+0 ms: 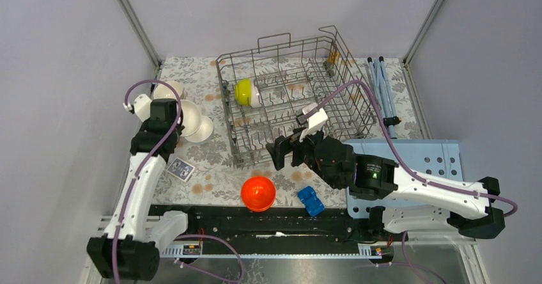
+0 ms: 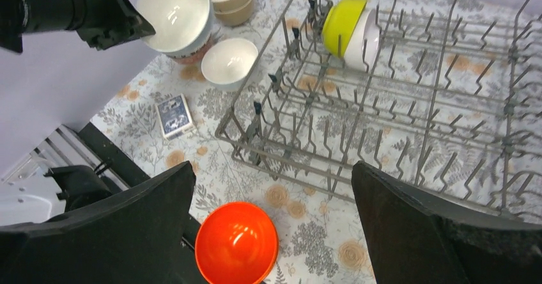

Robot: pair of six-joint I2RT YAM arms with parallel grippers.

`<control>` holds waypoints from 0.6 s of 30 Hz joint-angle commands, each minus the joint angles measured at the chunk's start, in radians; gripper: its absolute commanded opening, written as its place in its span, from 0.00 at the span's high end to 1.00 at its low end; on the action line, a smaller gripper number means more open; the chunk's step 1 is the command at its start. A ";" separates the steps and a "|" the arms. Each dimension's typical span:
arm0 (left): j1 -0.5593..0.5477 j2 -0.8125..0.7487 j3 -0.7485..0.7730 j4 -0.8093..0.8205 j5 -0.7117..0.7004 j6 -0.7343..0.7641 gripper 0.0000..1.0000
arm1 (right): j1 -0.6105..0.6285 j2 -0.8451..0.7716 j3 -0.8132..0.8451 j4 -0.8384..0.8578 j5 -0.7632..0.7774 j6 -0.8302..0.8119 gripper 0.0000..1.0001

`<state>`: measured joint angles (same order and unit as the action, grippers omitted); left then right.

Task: Unload the bowls from the dish rack
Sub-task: Place the bowl with the bowl.

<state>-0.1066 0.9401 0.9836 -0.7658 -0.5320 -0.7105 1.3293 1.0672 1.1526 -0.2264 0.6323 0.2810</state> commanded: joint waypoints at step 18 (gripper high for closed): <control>0.105 0.315 -0.010 0.101 0.102 -0.394 1.00 | -0.004 -0.132 -0.344 0.146 0.051 0.164 0.00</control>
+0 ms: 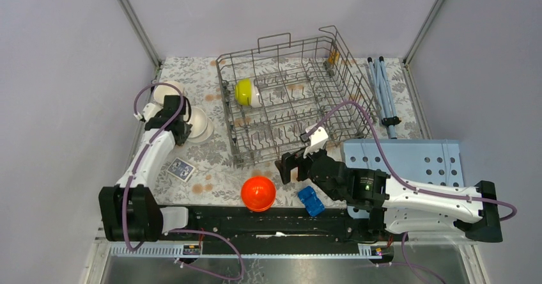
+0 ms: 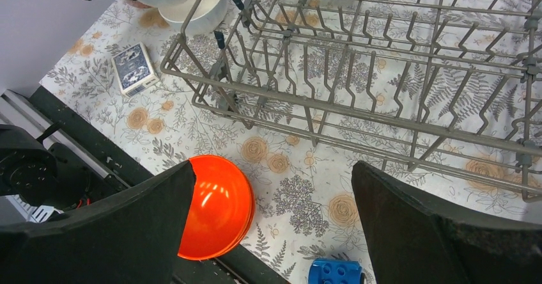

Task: Unload the bowls from the dish rack
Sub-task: Place the bowl with the bowl.

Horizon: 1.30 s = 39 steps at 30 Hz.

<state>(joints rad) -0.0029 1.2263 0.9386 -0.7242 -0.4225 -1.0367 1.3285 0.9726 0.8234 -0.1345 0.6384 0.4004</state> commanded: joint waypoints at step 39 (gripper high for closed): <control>0.032 0.237 0.045 0.184 0.148 -0.033 0.73 | -0.003 -0.137 -0.111 0.036 0.064 0.106 0.00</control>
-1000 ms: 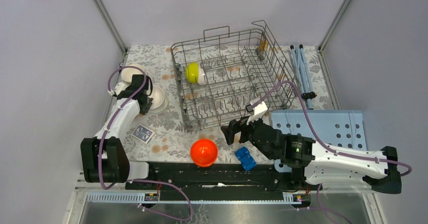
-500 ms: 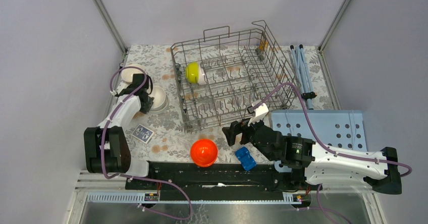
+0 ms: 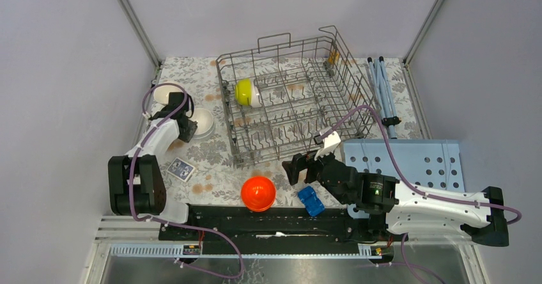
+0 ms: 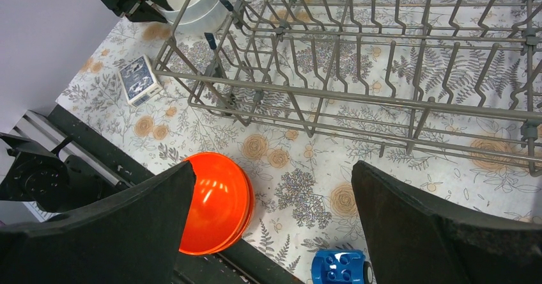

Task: Unload the bowls from the dish rack
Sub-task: Place the bowl with the bowl.

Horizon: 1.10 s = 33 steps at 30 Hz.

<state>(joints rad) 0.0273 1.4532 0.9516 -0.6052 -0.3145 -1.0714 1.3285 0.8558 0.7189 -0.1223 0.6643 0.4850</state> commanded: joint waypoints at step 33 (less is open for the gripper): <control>0.012 -0.111 0.007 0.020 -0.044 0.071 0.64 | -0.003 -0.067 -0.026 0.009 0.032 0.027 0.00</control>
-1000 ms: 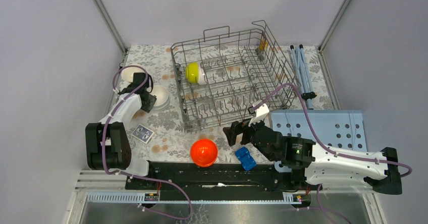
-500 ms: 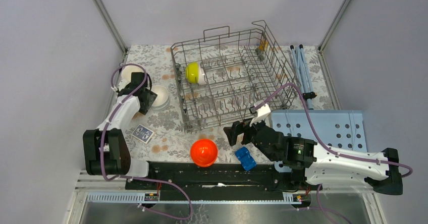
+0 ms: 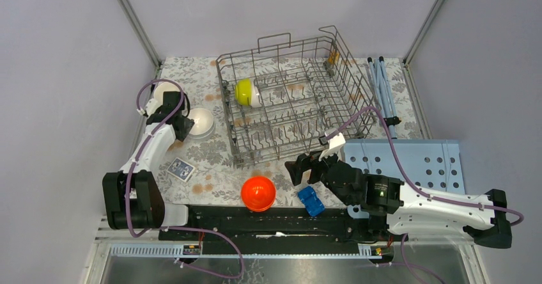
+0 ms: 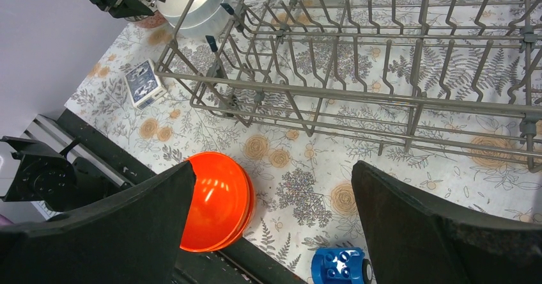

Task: Unload the bowls from the dish rack
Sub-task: Place the bowl with the bowl.

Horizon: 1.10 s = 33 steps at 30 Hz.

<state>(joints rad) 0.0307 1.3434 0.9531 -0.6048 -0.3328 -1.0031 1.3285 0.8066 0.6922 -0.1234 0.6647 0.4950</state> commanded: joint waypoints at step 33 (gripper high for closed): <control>0.014 -0.118 0.052 0.014 0.056 0.069 0.33 | -0.003 0.012 0.083 -0.019 0.043 -0.028 0.00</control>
<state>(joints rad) 0.0383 1.3281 0.9379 -0.5915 -0.3042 -0.9653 1.3285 0.7967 0.6960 -0.1467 0.6662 0.4927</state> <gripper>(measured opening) 0.585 0.994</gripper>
